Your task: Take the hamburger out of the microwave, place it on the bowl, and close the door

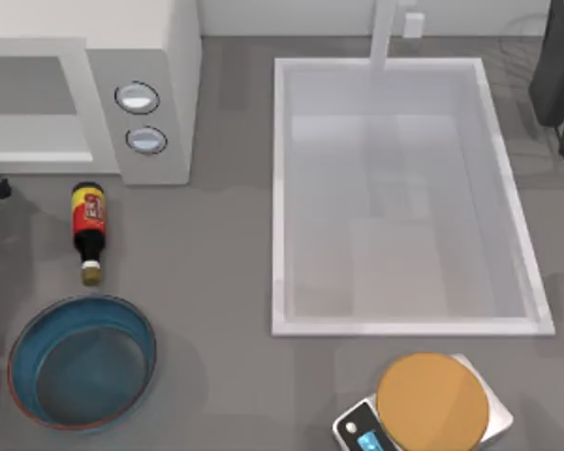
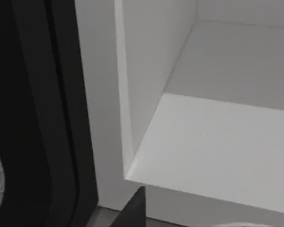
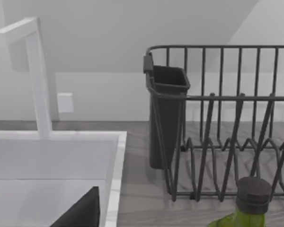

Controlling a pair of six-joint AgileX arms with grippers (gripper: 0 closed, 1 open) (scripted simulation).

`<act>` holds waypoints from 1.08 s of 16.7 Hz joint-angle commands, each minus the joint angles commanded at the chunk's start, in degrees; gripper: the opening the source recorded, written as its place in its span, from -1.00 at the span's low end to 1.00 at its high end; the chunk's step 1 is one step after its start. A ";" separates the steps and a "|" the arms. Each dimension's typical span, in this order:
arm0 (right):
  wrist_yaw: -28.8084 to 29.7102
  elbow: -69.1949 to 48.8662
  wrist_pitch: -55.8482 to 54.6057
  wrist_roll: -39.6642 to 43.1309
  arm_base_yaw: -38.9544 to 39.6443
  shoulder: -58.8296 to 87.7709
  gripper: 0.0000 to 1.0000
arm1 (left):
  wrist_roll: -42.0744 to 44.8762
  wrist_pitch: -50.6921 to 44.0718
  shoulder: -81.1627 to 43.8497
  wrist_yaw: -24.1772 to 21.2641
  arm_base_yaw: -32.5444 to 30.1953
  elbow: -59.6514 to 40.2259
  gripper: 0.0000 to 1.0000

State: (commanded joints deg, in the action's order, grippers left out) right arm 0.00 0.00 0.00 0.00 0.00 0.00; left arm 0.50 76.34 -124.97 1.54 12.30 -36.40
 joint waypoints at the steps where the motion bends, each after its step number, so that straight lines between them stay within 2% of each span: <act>1: 0.00 0.00 0.00 0.00 0.00 0.00 1.00 | 0.29 2.07 1.01 -0.62 0.62 3.25 -1.00; 7: 0.00 0.00 0.00 0.00 0.00 0.00 1.00 | 1.84 8.96 3.54 -3.58 4.01 16.52 -1.00; 14: 0.00 0.00 0.00 0.00 0.00 0.00 1.00 | 2.03 8.89 3.36 -3.67 4.01 17.20 -1.00; 18: 0.00 0.00 0.00 0.00 0.00 0.00 1.00 | 2.02 3.49 8.65 -3.61 4.00 16.70 -1.00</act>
State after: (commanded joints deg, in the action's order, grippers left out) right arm 0.00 0.00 0.00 0.00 0.00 0.00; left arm 2.52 79.83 -116.32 -2.07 16.30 -19.70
